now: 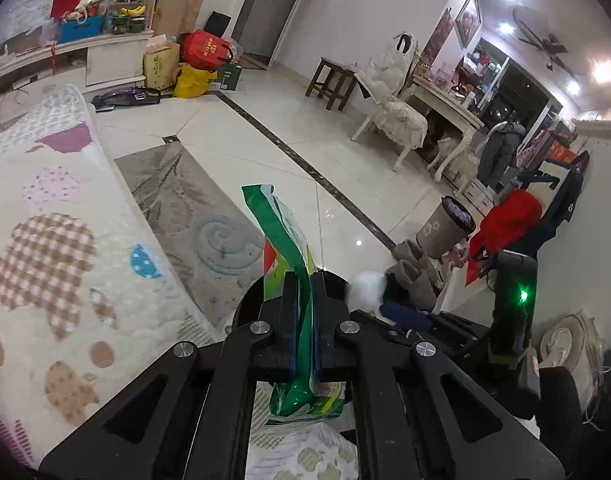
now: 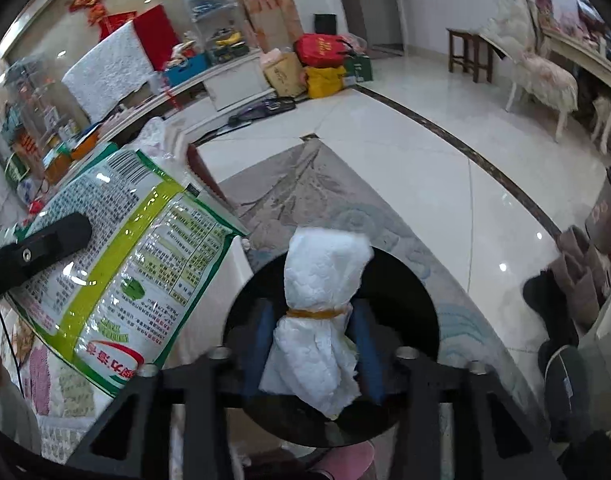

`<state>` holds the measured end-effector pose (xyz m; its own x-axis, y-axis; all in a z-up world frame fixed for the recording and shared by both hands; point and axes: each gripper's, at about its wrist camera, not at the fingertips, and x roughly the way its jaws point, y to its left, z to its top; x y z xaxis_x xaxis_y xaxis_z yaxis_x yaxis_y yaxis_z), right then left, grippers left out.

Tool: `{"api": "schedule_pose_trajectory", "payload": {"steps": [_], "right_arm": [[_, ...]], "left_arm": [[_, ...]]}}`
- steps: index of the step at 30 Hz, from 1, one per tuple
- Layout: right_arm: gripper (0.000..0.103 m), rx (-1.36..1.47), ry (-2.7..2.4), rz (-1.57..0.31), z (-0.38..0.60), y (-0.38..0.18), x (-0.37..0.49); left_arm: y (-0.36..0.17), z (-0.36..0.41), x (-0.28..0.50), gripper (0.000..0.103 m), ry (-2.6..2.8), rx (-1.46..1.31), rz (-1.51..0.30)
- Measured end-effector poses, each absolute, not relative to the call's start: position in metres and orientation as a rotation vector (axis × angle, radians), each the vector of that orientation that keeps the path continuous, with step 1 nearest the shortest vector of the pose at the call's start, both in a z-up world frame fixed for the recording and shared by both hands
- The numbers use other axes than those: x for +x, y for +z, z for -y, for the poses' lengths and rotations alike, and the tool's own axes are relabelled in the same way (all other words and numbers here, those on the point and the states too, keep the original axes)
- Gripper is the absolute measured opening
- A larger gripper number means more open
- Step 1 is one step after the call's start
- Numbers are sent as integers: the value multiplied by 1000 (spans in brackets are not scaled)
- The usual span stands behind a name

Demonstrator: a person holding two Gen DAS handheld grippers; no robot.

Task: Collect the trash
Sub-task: 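Carry the package and tissue bundle with both tools over the black bin, then open both tools to drop the package and tissue bundle into the bin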

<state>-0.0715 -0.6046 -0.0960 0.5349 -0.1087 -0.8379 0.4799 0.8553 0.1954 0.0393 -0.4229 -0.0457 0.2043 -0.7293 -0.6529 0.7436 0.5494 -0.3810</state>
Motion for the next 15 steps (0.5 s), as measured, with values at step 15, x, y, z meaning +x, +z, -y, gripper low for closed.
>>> {"api": "schedule_pose_trajectory", "payload": {"steps": [15], "right_arm": [[53, 479, -363, -945, 601, -92, -83]], "left_arm": [[-67, 413, 34, 44, -998, 53, -926]]}}
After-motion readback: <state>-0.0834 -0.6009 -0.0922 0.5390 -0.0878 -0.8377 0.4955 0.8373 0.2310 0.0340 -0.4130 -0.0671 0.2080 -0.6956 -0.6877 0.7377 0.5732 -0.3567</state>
